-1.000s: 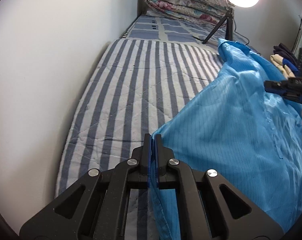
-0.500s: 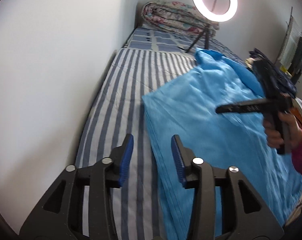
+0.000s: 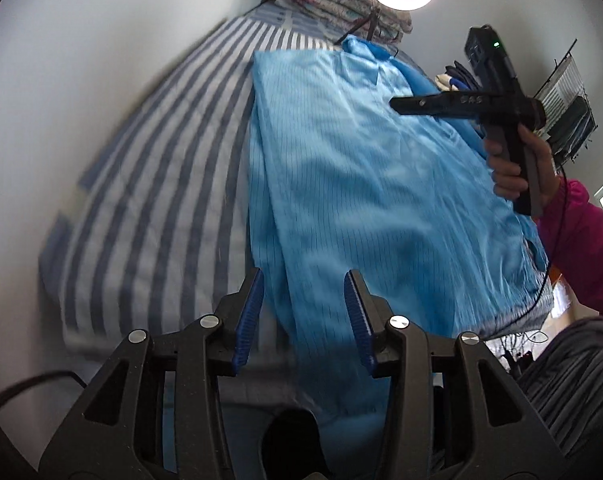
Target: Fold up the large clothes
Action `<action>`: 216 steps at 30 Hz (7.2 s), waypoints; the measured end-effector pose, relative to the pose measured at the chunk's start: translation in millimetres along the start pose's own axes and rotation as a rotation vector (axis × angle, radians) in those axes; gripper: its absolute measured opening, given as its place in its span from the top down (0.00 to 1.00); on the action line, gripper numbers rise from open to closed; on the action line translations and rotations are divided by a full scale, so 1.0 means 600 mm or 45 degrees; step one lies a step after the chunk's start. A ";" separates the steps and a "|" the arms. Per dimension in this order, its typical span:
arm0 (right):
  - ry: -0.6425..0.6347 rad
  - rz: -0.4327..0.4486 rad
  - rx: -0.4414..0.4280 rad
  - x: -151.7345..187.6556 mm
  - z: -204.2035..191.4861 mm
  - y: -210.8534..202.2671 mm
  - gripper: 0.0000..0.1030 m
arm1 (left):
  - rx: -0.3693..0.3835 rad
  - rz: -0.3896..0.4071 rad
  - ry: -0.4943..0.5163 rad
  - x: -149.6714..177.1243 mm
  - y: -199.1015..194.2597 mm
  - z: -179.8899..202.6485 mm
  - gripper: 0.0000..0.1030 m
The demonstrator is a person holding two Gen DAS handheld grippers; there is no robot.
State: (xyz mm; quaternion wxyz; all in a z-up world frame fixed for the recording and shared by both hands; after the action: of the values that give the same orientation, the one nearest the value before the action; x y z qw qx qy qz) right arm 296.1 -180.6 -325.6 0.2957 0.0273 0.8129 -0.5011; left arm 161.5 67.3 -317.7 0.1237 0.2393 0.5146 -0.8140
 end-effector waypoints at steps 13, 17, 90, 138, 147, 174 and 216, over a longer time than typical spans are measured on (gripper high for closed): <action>-0.013 -0.136 0.016 0.136 -0.057 0.021 0.55 | 0.039 -0.048 -0.133 0.098 0.046 0.005 0.96; -0.039 -0.179 0.017 0.155 -0.072 0.044 0.55 | 0.040 -0.016 -0.122 0.095 0.038 0.004 1.00; 0.198 -0.166 0.091 -0.049 -0.086 0.093 0.99 | 0.190 0.168 0.104 -0.071 0.005 0.167 0.60; 0.361 -0.012 0.230 0.093 0.118 -0.049 0.93 | 0.346 -0.184 0.327 -0.003 0.209 0.256 0.54; 0.044 0.049 0.255 -0.056 0.058 -0.003 0.60 | 0.369 -0.232 0.330 0.031 0.239 0.254 0.56; 0.270 0.183 0.367 -0.157 0.239 -0.015 0.98 | 0.376 -0.205 0.320 0.023 0.222 0.232 0.56; -0.086 0.025 0.430 -0.296 0.255 0.135 0.64 | 0.373 -0.180 0.082 -0.127 0.335 0.185 0.55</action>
State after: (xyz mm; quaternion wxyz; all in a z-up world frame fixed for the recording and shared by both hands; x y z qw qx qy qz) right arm 539.1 -222.7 -349.2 0.3189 0.0674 0.7064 -0.6283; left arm 287.5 -124.0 -395.3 0.0132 0.2440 0.4096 -0.8789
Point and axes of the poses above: each gripper's, at about its wrist camera, not at the fingertips, and y roughly the way its jaws point, z to its right, x to its underside, the point moved 9 cm from there along y, roughly the way its jaws point
